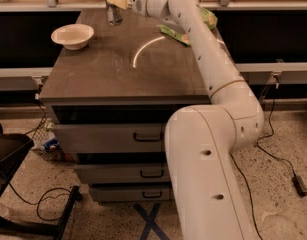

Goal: Move redbull can near paper bowl

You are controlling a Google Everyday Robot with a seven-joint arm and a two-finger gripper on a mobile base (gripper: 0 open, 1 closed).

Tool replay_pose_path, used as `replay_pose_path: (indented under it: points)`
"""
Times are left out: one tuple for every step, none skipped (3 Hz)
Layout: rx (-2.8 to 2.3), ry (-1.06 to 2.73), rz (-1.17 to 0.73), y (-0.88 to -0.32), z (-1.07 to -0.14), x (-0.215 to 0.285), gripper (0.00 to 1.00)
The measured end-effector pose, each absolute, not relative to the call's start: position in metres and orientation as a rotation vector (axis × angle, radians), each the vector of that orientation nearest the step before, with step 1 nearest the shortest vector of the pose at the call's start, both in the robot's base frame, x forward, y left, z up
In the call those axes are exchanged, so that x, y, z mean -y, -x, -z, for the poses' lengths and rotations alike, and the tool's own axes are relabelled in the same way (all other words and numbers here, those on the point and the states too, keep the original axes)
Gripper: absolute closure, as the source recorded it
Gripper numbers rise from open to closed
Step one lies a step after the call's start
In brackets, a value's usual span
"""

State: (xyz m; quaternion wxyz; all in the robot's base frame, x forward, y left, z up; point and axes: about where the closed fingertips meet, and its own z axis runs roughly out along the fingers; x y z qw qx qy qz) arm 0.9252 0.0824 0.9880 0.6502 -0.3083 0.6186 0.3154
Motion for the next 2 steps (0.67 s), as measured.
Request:
replay_pose_path:
  points:
    - [-1.481,0.699,-0.663,-0.926,-0.969,-0.085,1.00]
    - [-1.550,0.671,-0.658,-0.918,-0.937,-0.088,1.00]
